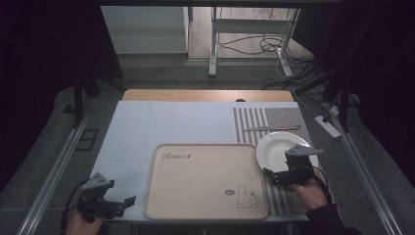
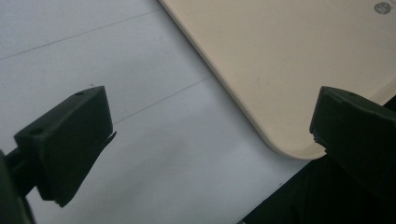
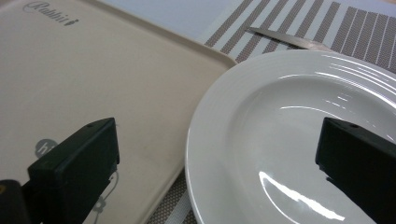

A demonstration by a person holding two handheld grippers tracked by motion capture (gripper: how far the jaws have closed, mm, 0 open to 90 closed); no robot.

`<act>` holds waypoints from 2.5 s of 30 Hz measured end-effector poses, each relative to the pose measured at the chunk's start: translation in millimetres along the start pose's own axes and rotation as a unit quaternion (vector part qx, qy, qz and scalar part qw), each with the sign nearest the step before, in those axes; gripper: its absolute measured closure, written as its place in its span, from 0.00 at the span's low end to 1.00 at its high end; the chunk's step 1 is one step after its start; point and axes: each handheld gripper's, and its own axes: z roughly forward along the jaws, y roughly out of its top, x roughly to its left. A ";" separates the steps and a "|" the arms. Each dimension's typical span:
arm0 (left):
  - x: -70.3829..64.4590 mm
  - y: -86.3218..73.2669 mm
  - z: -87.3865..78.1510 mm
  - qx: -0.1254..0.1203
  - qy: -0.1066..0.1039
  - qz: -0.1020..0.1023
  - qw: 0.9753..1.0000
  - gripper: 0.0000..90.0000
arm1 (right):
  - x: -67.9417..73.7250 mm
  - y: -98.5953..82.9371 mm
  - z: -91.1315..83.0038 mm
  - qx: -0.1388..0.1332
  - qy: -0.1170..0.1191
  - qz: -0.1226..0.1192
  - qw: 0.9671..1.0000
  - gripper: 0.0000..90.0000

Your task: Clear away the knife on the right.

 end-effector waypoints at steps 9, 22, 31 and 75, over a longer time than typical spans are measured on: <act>0.2 0.0 0.0 0.001 0.001 -0.001 1.000 0.00 | -19.9 9.4 17.6 0.024 -0.019 0.010 0.999 0.00; 1.4 -0.5 -0.5 -0.001 -0.001 -0.005 1.000 0.00 | -50.7 25.7 42.9 0.042 -0.037 0.040 0.998 0.00; 1.2 -0.6 -0.3 0.000 -0.001 -0.004 1.000 0.00 | -67.2 34.9 54.9 0.056 -0.048 0.042 0.996 0.00; -0.4 -0.3 1.6 0.009 0.000 0.004 1.000 0.01 | -158.8 70.0 106.1 0.119 -0.081 0.080 0.986 1.00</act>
